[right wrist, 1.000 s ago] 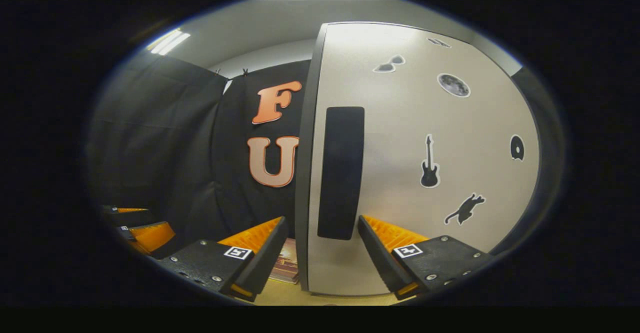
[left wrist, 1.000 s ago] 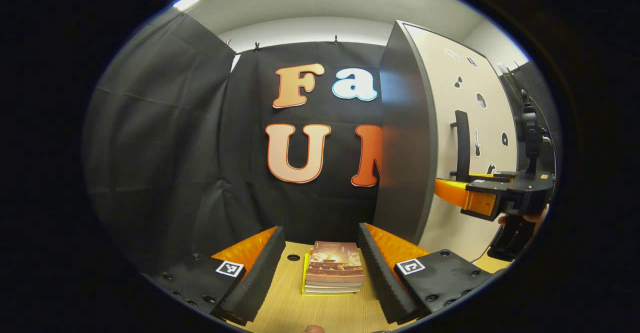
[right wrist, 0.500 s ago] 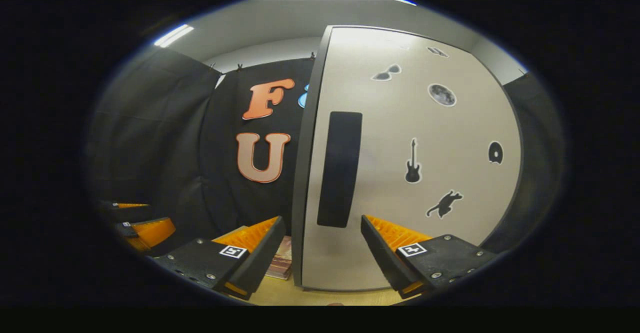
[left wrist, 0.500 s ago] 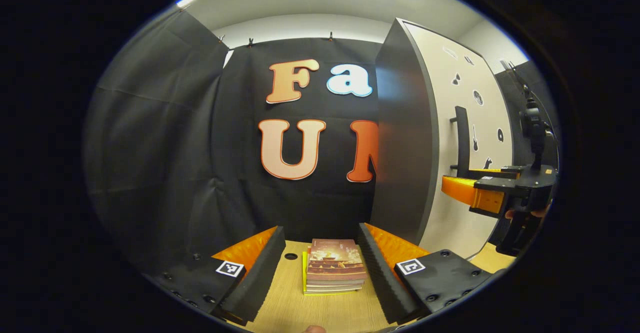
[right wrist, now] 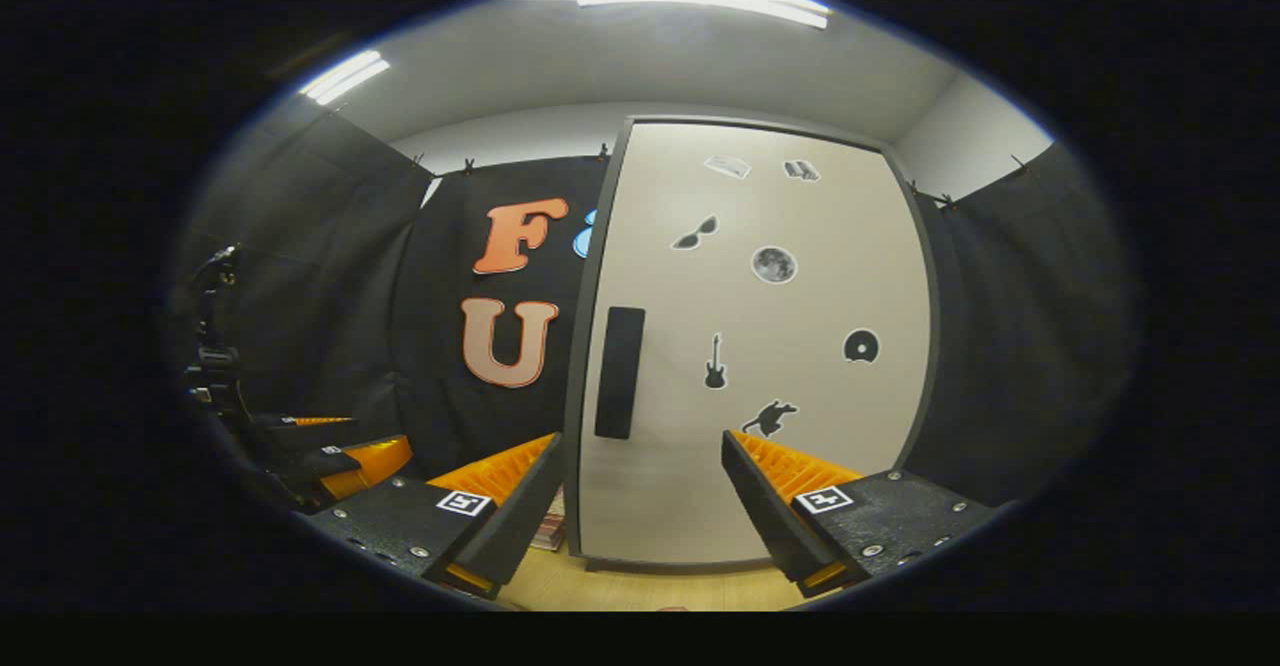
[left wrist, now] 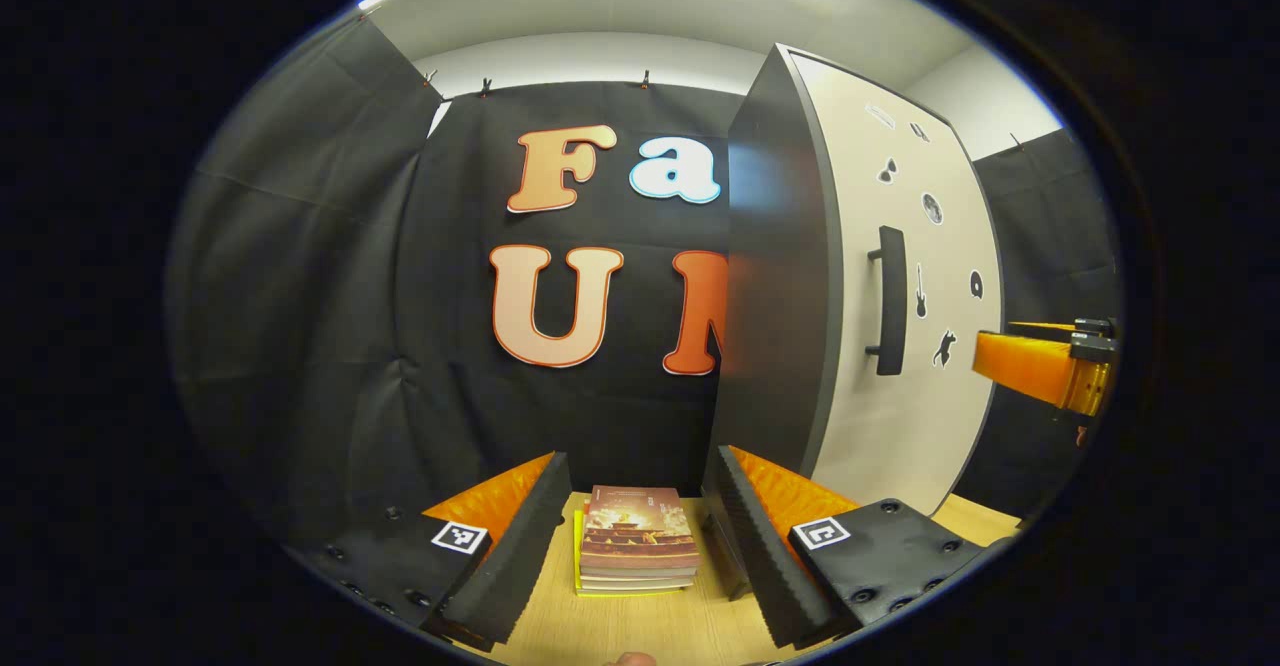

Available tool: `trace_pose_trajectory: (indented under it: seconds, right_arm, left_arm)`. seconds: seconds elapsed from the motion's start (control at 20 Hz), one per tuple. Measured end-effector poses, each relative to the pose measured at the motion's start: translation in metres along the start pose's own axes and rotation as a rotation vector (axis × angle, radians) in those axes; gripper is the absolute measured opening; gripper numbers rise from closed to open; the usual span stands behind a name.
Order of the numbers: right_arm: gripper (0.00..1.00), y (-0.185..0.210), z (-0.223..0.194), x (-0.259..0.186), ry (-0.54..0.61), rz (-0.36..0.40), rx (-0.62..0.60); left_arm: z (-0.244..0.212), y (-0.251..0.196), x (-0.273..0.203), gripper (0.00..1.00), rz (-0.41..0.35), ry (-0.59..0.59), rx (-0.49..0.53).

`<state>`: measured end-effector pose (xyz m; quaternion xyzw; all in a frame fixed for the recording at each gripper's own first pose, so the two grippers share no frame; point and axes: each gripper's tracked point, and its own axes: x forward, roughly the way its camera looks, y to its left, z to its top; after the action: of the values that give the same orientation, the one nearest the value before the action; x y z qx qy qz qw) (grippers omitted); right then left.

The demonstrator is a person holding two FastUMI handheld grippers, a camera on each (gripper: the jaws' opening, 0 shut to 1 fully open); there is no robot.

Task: Open the cabinet door with the right hand, grasp the bottle in the cabinet with the left hand and place it on the coaster, then close the cabinet door with the right hand.

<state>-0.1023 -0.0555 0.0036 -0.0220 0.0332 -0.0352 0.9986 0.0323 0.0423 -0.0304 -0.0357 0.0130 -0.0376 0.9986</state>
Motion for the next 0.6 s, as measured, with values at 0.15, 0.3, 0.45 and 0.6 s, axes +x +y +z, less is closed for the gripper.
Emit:
trace_pose_trajectory:
  seconds: [0.15, 0.3, 0.45, 0.6]
  right_arm:
    - [0.94, -0.025, -0.005, -0.042, 0.000, -0.016, -0.066]
    - [0.95, -0.047, -0.017, -0.075, 0.005, -0.015, -0.093]
    - [0.95, -0.065, -0.027, -0.104, 0.006, 0.012, -0.075]
    - [0.95, -0.082, -0.033, -0.123, -0.006, 0.019, -0.056]
  left_arm:
    - [0.009, -0.012, -0.028, 0.95, 0.054, -0.013, -0.003]
    - [0.017, -0.029, -0.062, 0.95, 0.118, -0.029, 0.000]
    - [0.025, -0.052, -0.098, 0.95, 0.168, -0.035, 0.010]
    - [0.030, -0.067, -0.126, 0.94, 0.207, -0.039, 0.006]
